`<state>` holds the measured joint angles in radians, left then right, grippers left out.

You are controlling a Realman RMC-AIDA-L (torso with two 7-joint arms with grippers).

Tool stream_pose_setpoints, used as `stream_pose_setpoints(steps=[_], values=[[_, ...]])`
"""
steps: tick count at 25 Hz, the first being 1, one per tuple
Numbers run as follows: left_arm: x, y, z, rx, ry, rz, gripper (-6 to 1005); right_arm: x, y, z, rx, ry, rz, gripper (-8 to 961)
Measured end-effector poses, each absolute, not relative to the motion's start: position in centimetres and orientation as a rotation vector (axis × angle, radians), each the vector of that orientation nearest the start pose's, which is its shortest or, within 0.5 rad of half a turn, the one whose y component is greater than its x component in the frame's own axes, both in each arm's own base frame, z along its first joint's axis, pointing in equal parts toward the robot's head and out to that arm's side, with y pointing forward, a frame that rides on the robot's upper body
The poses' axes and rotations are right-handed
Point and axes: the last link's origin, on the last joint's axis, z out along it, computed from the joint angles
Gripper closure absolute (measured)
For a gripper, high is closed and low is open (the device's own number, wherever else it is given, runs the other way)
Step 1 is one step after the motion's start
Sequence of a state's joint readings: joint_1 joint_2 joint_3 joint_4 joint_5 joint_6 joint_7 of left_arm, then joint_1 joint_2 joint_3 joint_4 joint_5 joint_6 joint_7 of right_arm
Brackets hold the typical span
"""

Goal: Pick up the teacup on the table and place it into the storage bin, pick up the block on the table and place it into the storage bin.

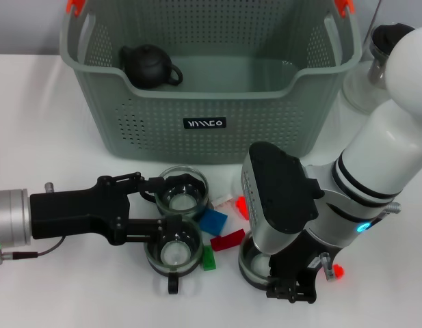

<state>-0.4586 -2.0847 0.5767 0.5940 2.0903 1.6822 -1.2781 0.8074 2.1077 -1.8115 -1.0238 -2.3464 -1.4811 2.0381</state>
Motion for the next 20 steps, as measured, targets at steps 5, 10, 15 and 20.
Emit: stream_pose_setpoints(steps=[5,10,15,20], values=[[-28.8,28.7,-0.7,-2.762,-0.677,-0.769,123,14.5,31.0,-10.7,-3.2,-0.085,-0.822,822],[-28.9,28.6,-0.7,-2.757,-0.67,-0.771,123,14.5,31.0,-10.7,-3.202,-0.088,-0.824,888],[-28.9,28.5,-0.7,-2.761,-0.669,-0.777,123,14.4,30.9,-10.6,-3.207,-0.092,-0.82,888],[-28.7,28.3,-0.6,-2.773,-0.664,-0.792,123,13.4,31.0,-9.0,-3.238,-0.053,-0.778,889]])
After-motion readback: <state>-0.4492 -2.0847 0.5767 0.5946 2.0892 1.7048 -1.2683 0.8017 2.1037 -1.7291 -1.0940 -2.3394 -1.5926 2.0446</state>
